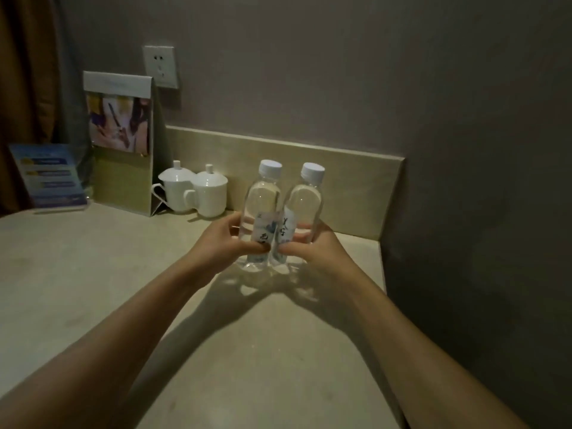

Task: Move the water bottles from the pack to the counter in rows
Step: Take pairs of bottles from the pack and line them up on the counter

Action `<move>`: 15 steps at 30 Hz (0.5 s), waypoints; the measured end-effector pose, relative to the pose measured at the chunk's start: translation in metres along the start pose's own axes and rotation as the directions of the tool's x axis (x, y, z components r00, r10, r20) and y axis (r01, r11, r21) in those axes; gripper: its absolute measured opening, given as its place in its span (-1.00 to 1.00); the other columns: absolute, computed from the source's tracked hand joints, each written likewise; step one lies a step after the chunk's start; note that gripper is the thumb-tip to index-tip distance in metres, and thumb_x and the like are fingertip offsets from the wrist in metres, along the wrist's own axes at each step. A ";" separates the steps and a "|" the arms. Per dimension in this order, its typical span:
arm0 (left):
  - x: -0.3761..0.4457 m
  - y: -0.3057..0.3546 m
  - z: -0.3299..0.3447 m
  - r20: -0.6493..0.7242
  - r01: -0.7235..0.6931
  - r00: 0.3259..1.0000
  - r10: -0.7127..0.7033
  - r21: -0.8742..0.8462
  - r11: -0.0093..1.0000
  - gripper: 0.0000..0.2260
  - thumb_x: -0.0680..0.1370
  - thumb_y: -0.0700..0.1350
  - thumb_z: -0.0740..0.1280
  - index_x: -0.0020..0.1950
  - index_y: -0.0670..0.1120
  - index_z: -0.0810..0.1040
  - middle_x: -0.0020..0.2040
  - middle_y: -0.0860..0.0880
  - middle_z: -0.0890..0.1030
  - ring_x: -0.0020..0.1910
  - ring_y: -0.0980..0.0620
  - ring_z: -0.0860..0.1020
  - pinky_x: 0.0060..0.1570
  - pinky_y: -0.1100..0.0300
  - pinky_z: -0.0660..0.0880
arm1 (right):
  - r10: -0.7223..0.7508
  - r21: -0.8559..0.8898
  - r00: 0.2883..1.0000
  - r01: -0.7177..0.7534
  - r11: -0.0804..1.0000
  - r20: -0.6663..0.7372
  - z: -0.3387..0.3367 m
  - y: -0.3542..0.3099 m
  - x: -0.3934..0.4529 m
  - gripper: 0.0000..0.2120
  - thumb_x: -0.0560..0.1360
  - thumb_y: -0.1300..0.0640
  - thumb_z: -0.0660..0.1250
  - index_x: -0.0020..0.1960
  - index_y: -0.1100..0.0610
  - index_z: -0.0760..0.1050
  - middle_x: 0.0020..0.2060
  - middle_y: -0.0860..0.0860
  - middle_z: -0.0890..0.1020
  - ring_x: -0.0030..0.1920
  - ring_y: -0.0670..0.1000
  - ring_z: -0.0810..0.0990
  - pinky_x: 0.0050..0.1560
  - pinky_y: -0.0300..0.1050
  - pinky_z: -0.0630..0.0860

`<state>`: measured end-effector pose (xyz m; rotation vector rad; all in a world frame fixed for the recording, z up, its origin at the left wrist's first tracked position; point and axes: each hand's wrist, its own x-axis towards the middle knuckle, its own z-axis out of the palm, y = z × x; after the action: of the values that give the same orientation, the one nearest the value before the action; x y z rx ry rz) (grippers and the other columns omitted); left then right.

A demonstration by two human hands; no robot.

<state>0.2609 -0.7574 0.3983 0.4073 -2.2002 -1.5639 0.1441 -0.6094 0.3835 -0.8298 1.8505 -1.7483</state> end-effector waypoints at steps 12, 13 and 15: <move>0.086 -0.056 -0.056 0.158 -0.025 0.987 0.025 -0.002 1.000 -0.54 0.43 -0.21 0.48 0.28 0.01 0.46 0.16 -0.02 0.59 0.17 -0.03 0.58 0.10 -0.03 0.58 | 0.119 -0.021 0.970 -0.126 0.992 -0.210 0.059 0.000 0.070 -0.41 0.38 0.46 0.30 0.30 0.08 0.23 0.11 0.10 0.55 0.13 0.10 0.57 0.17 0.11 0.54; 0.090 -0.058 -0.057 0.155 -0.037 0.987 0.034 0.019 0.999 -0.53 0.43 -0.19 0.49 0.29 0.02 0.45 0.17 -0.01 0.59 0.19 -0.03 0.56 0.13 -0.07 0.57 | 0.117 0.001 0.968 -0.120 0.993 -0.223 0.060 0.001 0.074 -0.39 0.38 0.47 0.28 0.32 0.06 0.24 0.12 0.10 0.54 0.16 0.12 0.55 0.20 0.14 0.53; 0.097 -0.062 -0.060 0.168 -0.064 0.984 0.054 0.055 0.996 -0.49 0.42 -0.14 0.50 0.32 0.03 0.43 0.20 0.00 0.57 0.22 -0.03 0.54 0.16 -0.11 0.55 | 0.109 0.013 0.967 -0.109 0.994 -0.230 0.063 0.001 0.079 -0.38 0.37 0.49 0.24 0.33 0.05 0.25 0.13 0.11 0.53 0.16 0.11 0.54 0.16 0.10 0.54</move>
<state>0.2051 -0.8720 0.3729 0.2335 -2.3668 -1.5538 0.1311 -0.7092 0.3830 -0.5306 2.0009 -1.8393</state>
